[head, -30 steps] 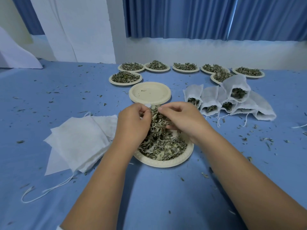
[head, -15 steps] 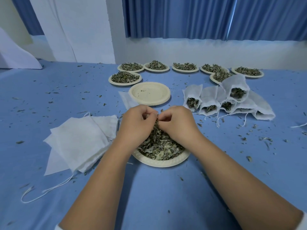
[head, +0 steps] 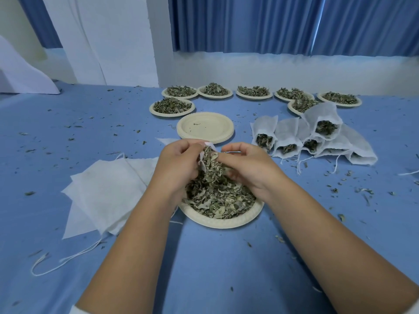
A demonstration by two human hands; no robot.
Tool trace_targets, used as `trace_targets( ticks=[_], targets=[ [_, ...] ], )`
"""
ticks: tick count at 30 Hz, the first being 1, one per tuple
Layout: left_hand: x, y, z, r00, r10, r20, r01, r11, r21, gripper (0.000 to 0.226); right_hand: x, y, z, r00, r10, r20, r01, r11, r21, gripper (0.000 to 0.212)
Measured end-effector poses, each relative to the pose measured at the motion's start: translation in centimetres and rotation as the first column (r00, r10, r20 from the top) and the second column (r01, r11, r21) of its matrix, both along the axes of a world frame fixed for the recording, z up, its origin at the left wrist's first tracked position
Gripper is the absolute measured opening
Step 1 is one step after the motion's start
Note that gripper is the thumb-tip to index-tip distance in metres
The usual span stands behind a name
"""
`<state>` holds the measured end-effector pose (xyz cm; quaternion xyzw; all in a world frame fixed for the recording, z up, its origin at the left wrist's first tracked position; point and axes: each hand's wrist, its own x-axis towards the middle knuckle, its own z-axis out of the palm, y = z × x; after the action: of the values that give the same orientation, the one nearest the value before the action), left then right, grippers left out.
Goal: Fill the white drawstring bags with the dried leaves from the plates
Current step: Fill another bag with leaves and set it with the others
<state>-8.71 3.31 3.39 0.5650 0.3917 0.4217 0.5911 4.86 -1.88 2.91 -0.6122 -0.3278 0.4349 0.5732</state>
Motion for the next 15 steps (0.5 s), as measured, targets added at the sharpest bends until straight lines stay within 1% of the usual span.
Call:
trace_targets(
  ticks=[1, 3, 4, 5, 7, 8, 9, 11, 12, 13, 14, 15],
  targets=[
    [0.0, 0.0, 0.1, 1.0, -0.005, 0.024, 0.006, 1.0, -0.028, 0.017, 0.0, 0.0, 0.1, 0.997, 0.046, -0.067, -0.047, 0.999, -0.005, 0.029],
    [-0.1, 0.0, 0.2, 0.998, -0.011, 0.057, 0.014, 0.999, -0.053, 0.016, -0.3, 0.0, 0.1, 0.961, 0.183, -0.209, -0.182, 0.983, 0.023, 0.021],
    [-0.2, 0.0, 0.2, 0.999, -0.005, 0.044, 0.007, 0.999, -0.034, 0.015, -0.5, 0.0, 0.1, 0.947, 0.216, -0.24, -0.212, 0.976, 0.04, 0.015],
    [-0.2, 0.0, 0.2, 1.0, 0.017, -0.004, -0.017, 1.0, 0.015, 0.015, -0.6, 0.0, 0.0, 0.949, 0.21, -0.235, -0.205, 0.978, 0.048, 0.009],
    [-0.2, 0.1, 0.1, 0.987, 0.092, -0.134, -0.067, 0.981, 0.182, 0.016, -0.6, 0.2, -0.1, 0.976, 0.123, -0.18, -0.115, 0.992, 0.054, 0.003],
    [-0.3, 0.0, 0.0, 0.98, 0.103, -0.171, -0.057, 0.965, 0.254, 0.015, -0.5, 0.2, -0.2, 0.987, 0.07, -0.142, -0.063, 0.997, 0.053, 0.004],
    [-0.3, -0.2, 0.0, 0.978, 0.075, -0.195, -0.012, 0.952, 0.304, 0.014, -0.4, 0.3, -0.2, 0.995, 0.025, -0.098, -0.021, 0.999, 0.047, 0.005],
    [0.0, -0.7, -0.3, 0.965, -0.019, -0.262, 0.118, 0.922, 0.369, 0.012, -0.1, 0.3, -0.5, 0.996, -0.068, 0.056, 0.067, 0.998, 0.02, 0.013],
    [0.2, -0.9, -0.5, 0.952, -0.021, -0.307, 0.148, 0.907, 0.394, 0.012, 0.0, 0.3, -0.7, 0.985, -0.103, 0.142, 0.102, 0.995, 0.011, 0.016],
    [0.4, -0.8, -0.7, 0.94, 0.016, -0.342, 0.137, 0.898, 0.417, 0.012, 0.0, 0.4, -0.8, 0.974, -0.121, 0.189, 0.121, 0.993, 0.009, 0.015],
    [0.5, -0.6, -0.9, 0.93, 0.075, -0.359, 0.096, 0.895, 0.435, 0.013, 0.0, 0.4, -0.7, 0.976, -0.123, 0.177, 0.124, 0.992, 0.009, 0.012],
    [0.5, -0.3, -1.0, 0.923, 0.132, -0.362, 0.046, 0.895, 0.443, 0.013, -0.1, 0.4, -0.6, 0.987, -0.111, 0.115, 0.112, 0.994, 0.005, 0.011]
  ],
)
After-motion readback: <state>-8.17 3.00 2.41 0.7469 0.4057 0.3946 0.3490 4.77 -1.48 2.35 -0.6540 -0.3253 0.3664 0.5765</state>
